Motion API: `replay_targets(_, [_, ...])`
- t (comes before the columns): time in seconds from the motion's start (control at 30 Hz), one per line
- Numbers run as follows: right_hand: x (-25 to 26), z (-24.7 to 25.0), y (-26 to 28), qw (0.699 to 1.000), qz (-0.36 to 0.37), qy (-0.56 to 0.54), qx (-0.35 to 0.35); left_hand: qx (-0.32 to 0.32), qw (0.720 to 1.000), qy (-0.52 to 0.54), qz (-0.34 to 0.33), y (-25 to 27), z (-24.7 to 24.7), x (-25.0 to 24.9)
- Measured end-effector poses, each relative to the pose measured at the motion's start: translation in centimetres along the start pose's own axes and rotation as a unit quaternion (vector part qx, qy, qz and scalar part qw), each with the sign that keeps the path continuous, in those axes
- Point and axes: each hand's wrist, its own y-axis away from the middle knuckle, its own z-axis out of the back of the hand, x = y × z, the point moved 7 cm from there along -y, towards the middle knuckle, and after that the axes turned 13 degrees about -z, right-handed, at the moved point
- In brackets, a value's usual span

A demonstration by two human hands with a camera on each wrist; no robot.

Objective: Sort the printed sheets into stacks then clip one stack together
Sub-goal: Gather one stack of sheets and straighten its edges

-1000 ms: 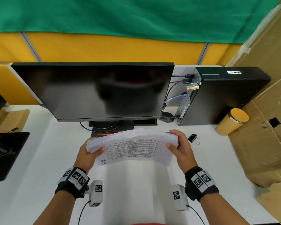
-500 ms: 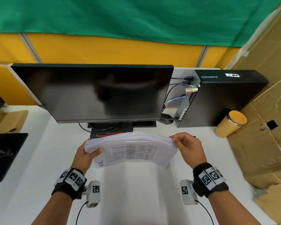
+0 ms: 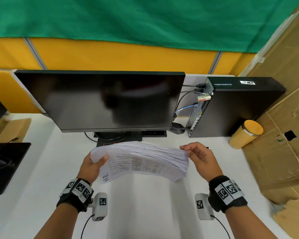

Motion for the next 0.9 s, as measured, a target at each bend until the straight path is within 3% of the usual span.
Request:
replay_targets(0.43, [-1.2, 0.1, -0.5, 0.999, -0.013, -0.013, -0.026, -0.009, 1.000, -0.016, 0.008, -0.4, 0.2, -0.1])
replay_targets(0.7, [-1.4, -0.2, -0.4, 0.999, 0.027, -0.011, 0.028, -0.018, 0.999, 0.006, 0.026, -0.2, 0.2, -0.1])
replay_targets(0.9, [-1.5, -0.7, -1.6, 1.000, 0.026, 0.014, -0.010, -0.012, 1.000, 0.015, 0.021, 0.6, 0.4, -0.2])
